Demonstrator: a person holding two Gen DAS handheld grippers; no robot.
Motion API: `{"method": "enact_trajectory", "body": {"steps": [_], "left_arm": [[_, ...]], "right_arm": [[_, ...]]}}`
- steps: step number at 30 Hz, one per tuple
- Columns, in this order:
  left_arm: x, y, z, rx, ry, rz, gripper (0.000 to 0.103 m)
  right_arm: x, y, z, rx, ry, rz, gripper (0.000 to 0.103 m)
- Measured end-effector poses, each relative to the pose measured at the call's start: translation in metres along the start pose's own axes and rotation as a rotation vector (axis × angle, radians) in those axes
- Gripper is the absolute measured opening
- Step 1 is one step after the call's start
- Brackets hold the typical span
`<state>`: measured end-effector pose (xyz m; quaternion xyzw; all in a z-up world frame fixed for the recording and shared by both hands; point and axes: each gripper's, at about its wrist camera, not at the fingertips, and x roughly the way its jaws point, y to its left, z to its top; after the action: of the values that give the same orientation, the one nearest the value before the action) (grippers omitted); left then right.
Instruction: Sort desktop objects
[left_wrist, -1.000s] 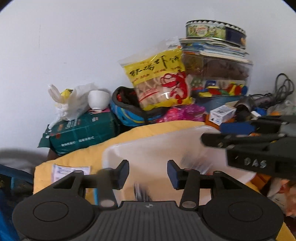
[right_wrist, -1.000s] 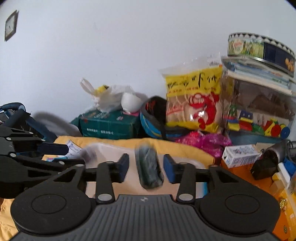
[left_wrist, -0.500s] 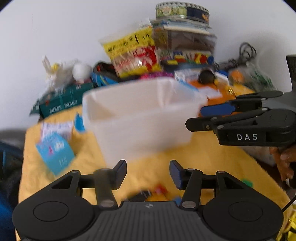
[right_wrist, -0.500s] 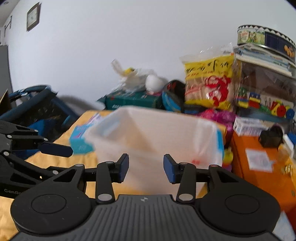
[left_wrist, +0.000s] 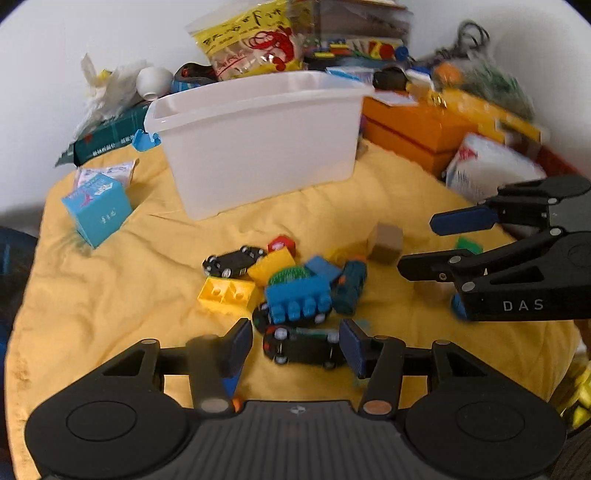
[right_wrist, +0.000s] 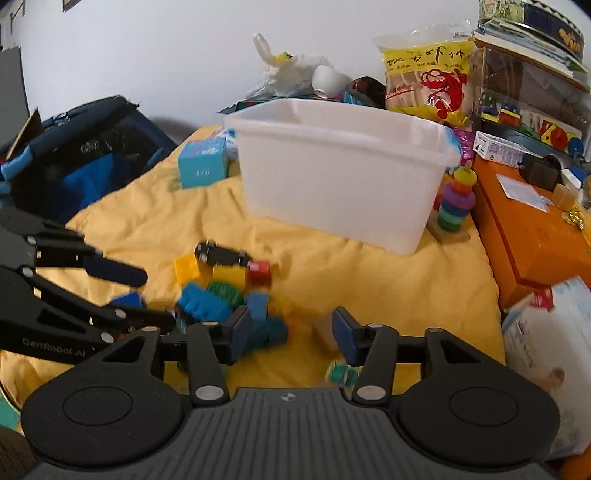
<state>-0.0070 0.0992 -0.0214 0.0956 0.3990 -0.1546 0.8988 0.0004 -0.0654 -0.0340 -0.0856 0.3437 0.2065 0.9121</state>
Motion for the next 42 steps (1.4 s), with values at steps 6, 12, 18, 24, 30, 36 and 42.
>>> {"method": "enact_trajectory", "body": {"steps": [6,12,18,24,30,36,42], "left_arm": [[0.000,0.002,-0.011,-0.055,0.031,-0.066,0.056],[0.000,-0.005,-0.020,-0.045,0.037,-0.078,0.056],[-0.003,-0.011,-0.022,-0.007,0.024,-0.075,0.056],[-0.002,-0.013,-0.025,-0.005,0.041,-0.089,0.056],[-0.002,-0.013,-0.027,-0.005,0.049,-0.095,0.056],[-0.003,-0.015,-0.028,-0.003,0.049,-0.099,0.056],[-0.002,-0.015,-0.027,-0.003,0.054,-0.101,0.056]], "right_arm": [[0.001,0.003,-0.014,0.038,0.056,0.020,0.056],[0.000,0.004,-0.019,0.043,0.073,0.018,0.057],[-0.004,0.007,-0.026,0.043,0.092,0.021,0.059],[-0.007,0.008,-0.033,0.049,0.101,0.017,0.059],[-0.007,0.011,-0.034,0.045,0.100,0.025,0.059],[-0.006,0.009,-0.035,0.056,0.105,0.026,0.059],[-0.008,0.008,-0.033,0.052,0.093,0.020,0.059]]}}
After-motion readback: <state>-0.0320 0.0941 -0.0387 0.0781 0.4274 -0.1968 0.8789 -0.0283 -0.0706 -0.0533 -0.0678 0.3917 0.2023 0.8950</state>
